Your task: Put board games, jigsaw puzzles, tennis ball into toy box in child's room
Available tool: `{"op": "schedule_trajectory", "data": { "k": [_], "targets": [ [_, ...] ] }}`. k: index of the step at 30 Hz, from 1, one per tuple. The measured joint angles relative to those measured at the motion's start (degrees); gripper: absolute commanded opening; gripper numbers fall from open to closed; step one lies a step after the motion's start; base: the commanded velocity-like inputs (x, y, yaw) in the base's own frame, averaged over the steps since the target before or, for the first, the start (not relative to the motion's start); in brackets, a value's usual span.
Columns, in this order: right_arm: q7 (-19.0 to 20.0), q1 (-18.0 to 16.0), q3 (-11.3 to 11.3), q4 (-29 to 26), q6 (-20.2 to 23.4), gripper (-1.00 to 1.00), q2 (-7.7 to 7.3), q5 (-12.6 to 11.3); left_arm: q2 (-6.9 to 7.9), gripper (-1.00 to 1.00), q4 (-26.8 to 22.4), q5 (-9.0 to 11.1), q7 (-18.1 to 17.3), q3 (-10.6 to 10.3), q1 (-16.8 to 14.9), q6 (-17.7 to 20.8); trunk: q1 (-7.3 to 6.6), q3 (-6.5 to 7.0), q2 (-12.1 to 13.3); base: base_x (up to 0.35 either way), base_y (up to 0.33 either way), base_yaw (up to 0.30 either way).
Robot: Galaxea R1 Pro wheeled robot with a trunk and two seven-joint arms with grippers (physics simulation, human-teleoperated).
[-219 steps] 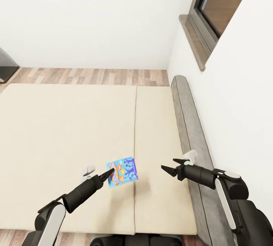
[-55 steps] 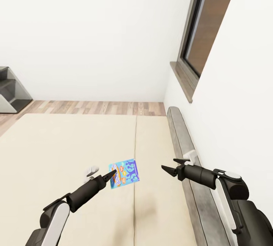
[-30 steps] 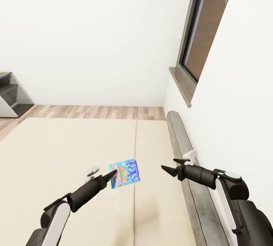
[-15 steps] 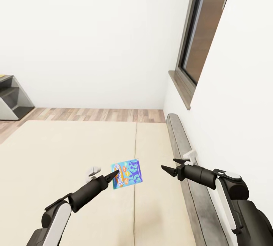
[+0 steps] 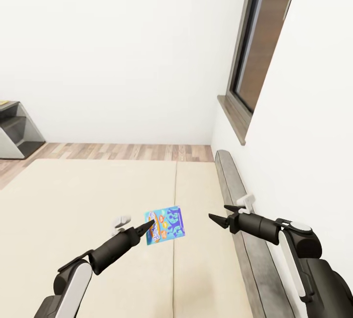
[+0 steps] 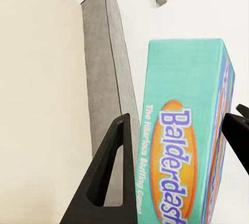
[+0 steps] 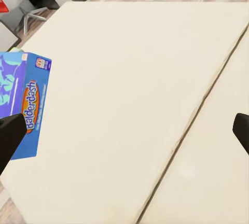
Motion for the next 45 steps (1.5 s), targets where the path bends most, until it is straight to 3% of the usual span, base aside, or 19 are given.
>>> {"op": "schedule_trajectory", "data": {
  "k": [33, 45],
  "targets": [
    [0.0, 0.0, 0.05, 0.0, 0.0, 1.0, 0.0, 0.02, -0.07, -1.0, 0.14, -0.24, 0.41, 0.03, 0.06, -0.18, 0.0, 3.1, 0.01, 0.0, 0.0, 0.0],
    [0.0, 0.0, -0.04, 0.04, -0.28, 1.0, -0.14, 0.0, -0.07, -1.0, 0.21, -0.28, 0.51, 0.03, 0.06, -0.19, 0.0, 3.55, 0.01, 0.0, 0.0, 0.0]
  ]
}}
